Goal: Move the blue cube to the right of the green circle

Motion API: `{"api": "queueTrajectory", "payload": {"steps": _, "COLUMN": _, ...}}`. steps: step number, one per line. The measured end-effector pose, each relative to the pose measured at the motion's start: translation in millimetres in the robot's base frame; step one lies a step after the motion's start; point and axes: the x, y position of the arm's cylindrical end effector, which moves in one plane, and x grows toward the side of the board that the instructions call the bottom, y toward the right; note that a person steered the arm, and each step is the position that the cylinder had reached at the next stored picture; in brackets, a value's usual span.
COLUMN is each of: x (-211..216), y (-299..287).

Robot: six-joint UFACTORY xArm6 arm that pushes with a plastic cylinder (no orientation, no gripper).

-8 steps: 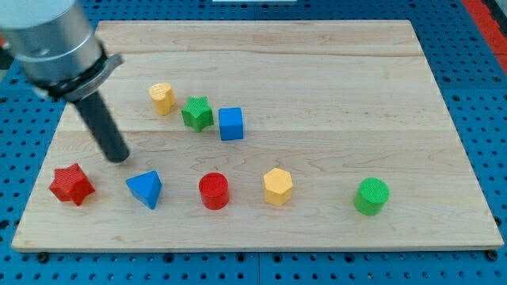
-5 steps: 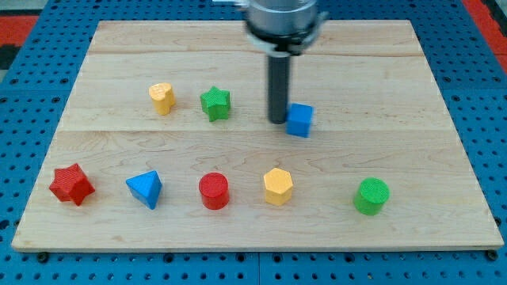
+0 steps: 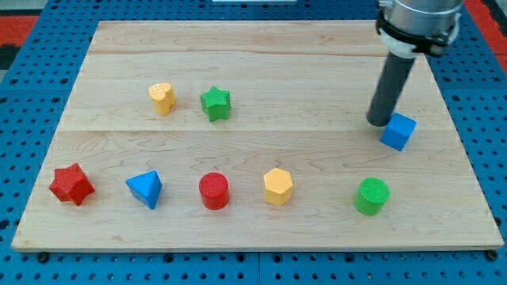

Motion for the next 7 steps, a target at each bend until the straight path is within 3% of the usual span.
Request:
{"api": "queueTrajectory", "payload": {"steps": 2, "x": 3, "y": 30}}
{"api": "queueTrajectory", "payload": {"steps": 5, "x": 100, "y": 21}}
{"api": "queueTrajectory", "payload": {"steps": 6, "x": 90, "y": 20}}
{"api": "queueTrajectory", "payload": {"steps": 7, "x": 42, "y": -31}}
